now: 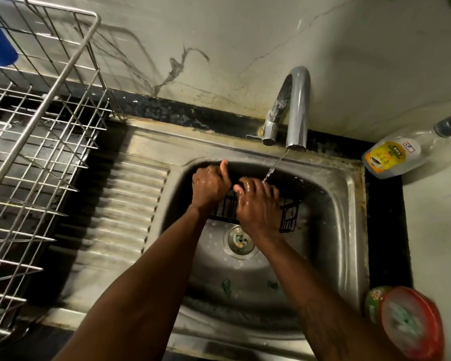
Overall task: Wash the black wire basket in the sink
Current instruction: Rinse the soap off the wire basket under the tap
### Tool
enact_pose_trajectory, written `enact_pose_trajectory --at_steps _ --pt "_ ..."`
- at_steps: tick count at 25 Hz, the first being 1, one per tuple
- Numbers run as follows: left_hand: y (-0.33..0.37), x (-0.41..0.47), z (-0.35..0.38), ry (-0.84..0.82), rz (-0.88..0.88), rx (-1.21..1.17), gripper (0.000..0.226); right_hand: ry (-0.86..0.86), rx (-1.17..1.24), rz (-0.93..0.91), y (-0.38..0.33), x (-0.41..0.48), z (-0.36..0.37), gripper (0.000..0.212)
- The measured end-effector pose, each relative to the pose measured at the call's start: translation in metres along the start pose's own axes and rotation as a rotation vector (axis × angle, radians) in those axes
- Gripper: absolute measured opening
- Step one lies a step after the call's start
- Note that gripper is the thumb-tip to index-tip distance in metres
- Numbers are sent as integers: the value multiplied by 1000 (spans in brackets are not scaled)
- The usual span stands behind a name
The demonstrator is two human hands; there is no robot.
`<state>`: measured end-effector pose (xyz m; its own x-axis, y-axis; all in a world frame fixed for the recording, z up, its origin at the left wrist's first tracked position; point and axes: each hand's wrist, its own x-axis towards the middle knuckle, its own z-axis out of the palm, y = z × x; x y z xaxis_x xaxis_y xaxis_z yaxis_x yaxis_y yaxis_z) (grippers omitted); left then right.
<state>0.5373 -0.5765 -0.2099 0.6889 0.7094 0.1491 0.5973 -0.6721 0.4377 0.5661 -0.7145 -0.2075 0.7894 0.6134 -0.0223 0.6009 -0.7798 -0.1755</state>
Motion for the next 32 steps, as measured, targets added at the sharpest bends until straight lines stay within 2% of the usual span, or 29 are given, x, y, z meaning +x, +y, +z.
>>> enact_pose_trajectory --at_steps 2,3,5,6,8,10,12,14,16,18,20,21,23,25,27,28,30,32 --pt "-2 4 -2 -79 -32 -77 48 -46 5 -194 1 5 -7 41" --pt "-4 5 -2 -130 -57 -123 49 -92 -1 -219 5 15 -13 39" --pt "-6 0 0 -178 -60 -210 53 -170 27 -94 3 40 -26 47" --pt "-8 0 0 -188 -66 -302 55 -206 41 38 -3 52 -33 51" --pt "-11 2 -1 -162 -190 -529 60 -283 40 291 -17 66 -34 49" --pt "-11 3 2 -126 -319 -581 63 -198 47 338 -33 55 -24 48" --pt "-9 2 3 -68 -390 -659 53 35 16 233 -40 20 -8 47" --pt "-5 6 1 -45 -436 -689 42 123 -11 26 -38 -1 9 37" --pt "-2 9 1 -81 -417 -636 47 58 -11 -168 -22 -1 9 38" --pt "1 8 0 -98 -388 -559 55 -102 -55 -218 3 20 -7 52" --pt "2 7 0 -110 -393 -594 51 -254 -102 -81 36 43 -23 80" --pt "1 7 0 -123 -394 -632 48 -274 -78 19 55 47 -27 86" --pt "0 8 -1 -139 -379 -679 46 -168 73 158 82 44 -31 80" --pt "1 8 -3 -123 -368 -716 45 -51 196 135 90 29 -28 67" --pt "6 8 -6 -118 -339 -665 41 -86 229 108 85 21 -30 67" --pt "7 6 -6 -135 -272 -570 45 -118 159 114 80 21 -34 70" --pt "1 2 -3 -133 -82 -238 60 -68 -45 132 65 30 -47 71" --pt "-6 3 -9 -58 -20 8 64 -25 -182 83 39 43 -65 65"
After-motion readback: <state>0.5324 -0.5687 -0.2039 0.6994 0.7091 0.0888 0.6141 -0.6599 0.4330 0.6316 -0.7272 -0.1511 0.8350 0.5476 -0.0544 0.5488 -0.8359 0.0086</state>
